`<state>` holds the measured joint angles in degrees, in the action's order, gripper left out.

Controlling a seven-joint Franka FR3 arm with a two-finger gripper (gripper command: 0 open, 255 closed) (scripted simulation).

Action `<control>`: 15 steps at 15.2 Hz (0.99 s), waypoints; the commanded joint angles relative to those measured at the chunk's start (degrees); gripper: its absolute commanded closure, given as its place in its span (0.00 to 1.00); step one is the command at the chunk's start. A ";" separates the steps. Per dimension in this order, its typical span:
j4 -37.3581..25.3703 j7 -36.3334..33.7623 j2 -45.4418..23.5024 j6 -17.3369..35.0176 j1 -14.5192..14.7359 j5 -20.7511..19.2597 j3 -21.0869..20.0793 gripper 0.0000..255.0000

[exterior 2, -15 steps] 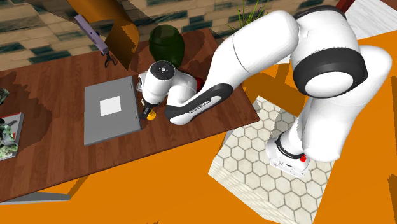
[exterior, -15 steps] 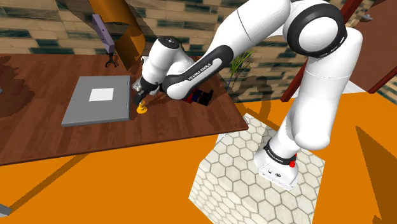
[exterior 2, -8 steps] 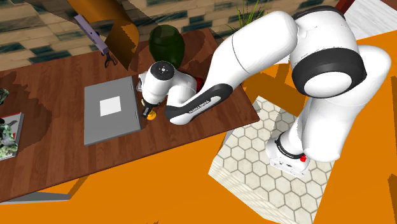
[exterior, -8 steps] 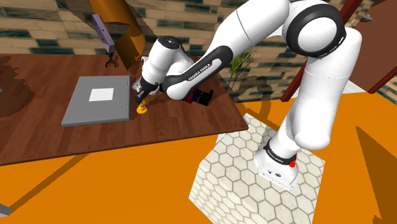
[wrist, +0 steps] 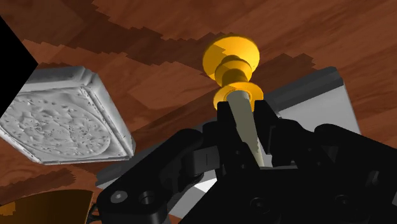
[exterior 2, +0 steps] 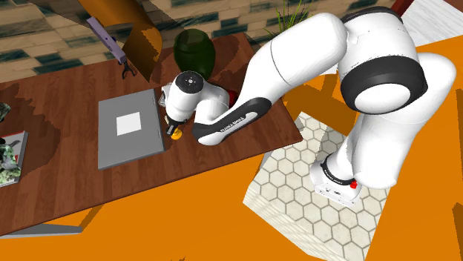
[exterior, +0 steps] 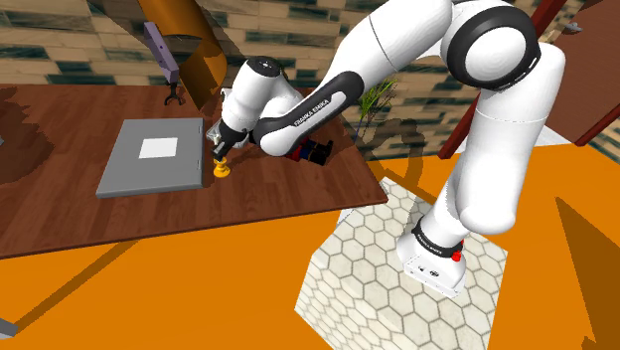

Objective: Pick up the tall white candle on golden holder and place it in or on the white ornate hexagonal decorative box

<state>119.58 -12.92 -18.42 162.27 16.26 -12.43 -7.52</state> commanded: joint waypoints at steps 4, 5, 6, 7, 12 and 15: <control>-0.35 0.83 1.56 -1.93 -0.48 0.94 -0.67 1.00; -0.48 1.09 2.07 -2.57 -0.62 1.25 -0.86 1.00; -0.63 1.35 2.58 -3.22 -0.75 1.56 -1.05 1.00; -0.79 1.61 3.07 -3.87 -0.87 1.86 -1.22 1.00; -1.79 2.82 5.42 -7.17 -1.36 3.31 -1.94 1.00; -2.54 3.48 6.72 -9.19 -1.58 4.11 -2.27 1.00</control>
<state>117.30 -9.65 -12.01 153.67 14.75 -8.55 -9.70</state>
